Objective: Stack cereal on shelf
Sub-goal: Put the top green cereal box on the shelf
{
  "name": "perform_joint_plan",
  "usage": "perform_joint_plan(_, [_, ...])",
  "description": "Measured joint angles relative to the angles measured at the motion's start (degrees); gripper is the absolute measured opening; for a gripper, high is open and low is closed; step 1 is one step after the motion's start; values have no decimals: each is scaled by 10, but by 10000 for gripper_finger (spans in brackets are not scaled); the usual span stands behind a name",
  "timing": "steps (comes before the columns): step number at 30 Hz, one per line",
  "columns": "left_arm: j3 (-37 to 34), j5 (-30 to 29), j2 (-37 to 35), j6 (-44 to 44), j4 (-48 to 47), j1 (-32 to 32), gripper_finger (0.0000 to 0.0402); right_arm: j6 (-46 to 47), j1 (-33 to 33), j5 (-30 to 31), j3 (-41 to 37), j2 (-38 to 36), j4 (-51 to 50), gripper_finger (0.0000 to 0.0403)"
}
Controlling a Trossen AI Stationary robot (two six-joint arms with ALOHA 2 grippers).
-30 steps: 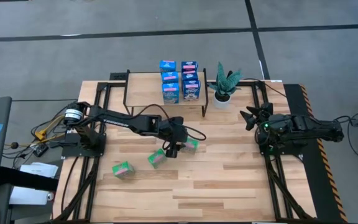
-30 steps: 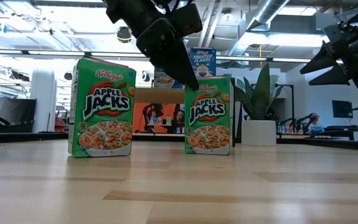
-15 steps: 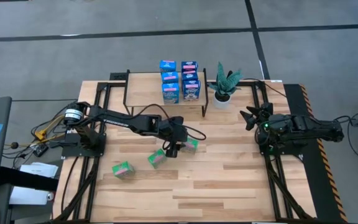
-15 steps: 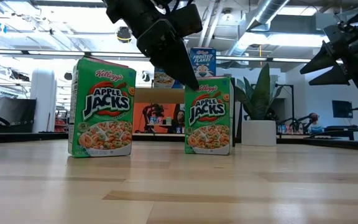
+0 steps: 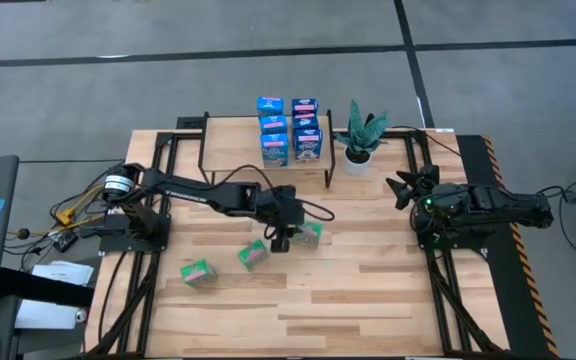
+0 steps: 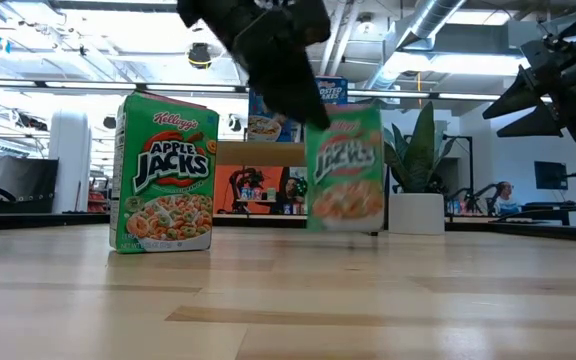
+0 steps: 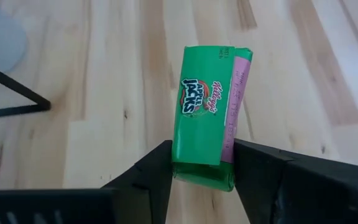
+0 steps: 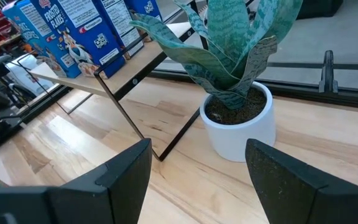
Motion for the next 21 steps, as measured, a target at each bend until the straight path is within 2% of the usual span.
perform_joint_plan(9, [182,-30,0,-51,-220,0,136,0,0,0,0,0,0,286])
perform_joint_plan(21, [439,-155,-1,-89,-535,1,137,0,0,0,0,0,0,286])
